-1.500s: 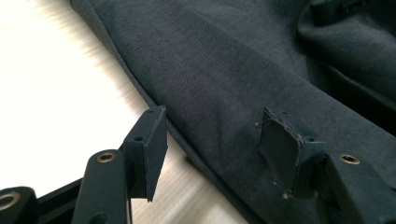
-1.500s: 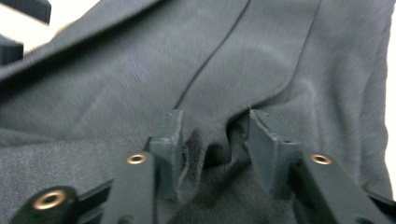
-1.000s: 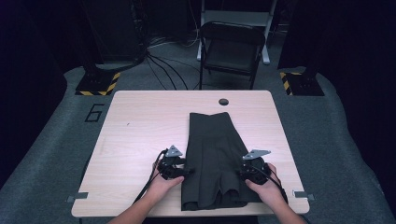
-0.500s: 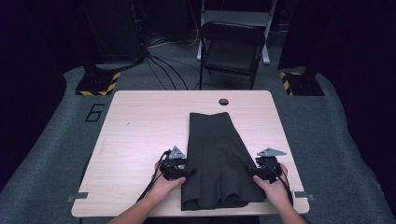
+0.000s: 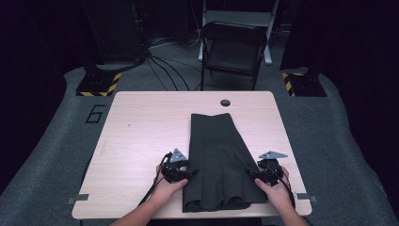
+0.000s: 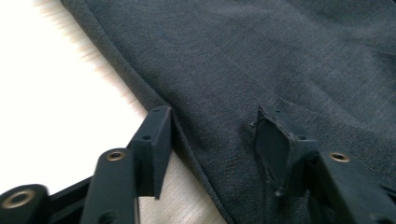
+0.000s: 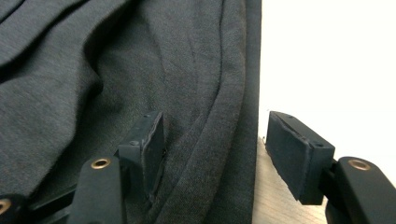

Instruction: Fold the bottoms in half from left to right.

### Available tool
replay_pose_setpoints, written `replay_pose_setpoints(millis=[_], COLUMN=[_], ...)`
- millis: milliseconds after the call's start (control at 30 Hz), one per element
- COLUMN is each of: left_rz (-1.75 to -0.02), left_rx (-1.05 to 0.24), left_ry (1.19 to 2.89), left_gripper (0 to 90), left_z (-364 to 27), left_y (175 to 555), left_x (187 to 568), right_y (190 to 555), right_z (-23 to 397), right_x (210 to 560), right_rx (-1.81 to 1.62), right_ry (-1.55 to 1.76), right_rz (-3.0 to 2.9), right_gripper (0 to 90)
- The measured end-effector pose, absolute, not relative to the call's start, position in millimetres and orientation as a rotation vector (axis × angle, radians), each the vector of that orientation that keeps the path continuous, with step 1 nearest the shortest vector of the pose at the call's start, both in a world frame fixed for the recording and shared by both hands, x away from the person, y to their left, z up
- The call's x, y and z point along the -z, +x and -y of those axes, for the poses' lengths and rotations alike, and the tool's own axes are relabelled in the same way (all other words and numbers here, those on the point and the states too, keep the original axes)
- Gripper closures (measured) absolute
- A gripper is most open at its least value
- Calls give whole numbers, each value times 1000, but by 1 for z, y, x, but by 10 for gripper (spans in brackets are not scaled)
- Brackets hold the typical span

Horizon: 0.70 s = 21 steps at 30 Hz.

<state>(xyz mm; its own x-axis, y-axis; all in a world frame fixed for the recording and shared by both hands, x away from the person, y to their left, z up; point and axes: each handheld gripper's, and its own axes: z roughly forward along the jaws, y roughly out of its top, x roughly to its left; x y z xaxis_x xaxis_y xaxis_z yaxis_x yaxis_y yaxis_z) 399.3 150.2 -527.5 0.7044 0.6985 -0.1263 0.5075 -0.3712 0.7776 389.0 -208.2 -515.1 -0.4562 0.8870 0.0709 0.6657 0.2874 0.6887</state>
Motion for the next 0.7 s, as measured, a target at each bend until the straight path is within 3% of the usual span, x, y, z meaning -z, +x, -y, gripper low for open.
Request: replay_pose_setpoints(millis=[233,433,700], left_rz=[-958,-967,-969], left_rx=[-262,-276,-294], left_ry=[2026,2049,2082], left_gripper=[637,775,828], left_z=[-148,-145,-157], left_y=[399,401,405], left_x=[527,521,511], right_y=[387,385,388], right_z=[203,196,185], right_x=[515,511,500], right_rx=[-973,-982,-979], right_ry=[1391,1360,1321], right_rz=[-2252,-2284,-2366], right_gripper=[514,762,833])
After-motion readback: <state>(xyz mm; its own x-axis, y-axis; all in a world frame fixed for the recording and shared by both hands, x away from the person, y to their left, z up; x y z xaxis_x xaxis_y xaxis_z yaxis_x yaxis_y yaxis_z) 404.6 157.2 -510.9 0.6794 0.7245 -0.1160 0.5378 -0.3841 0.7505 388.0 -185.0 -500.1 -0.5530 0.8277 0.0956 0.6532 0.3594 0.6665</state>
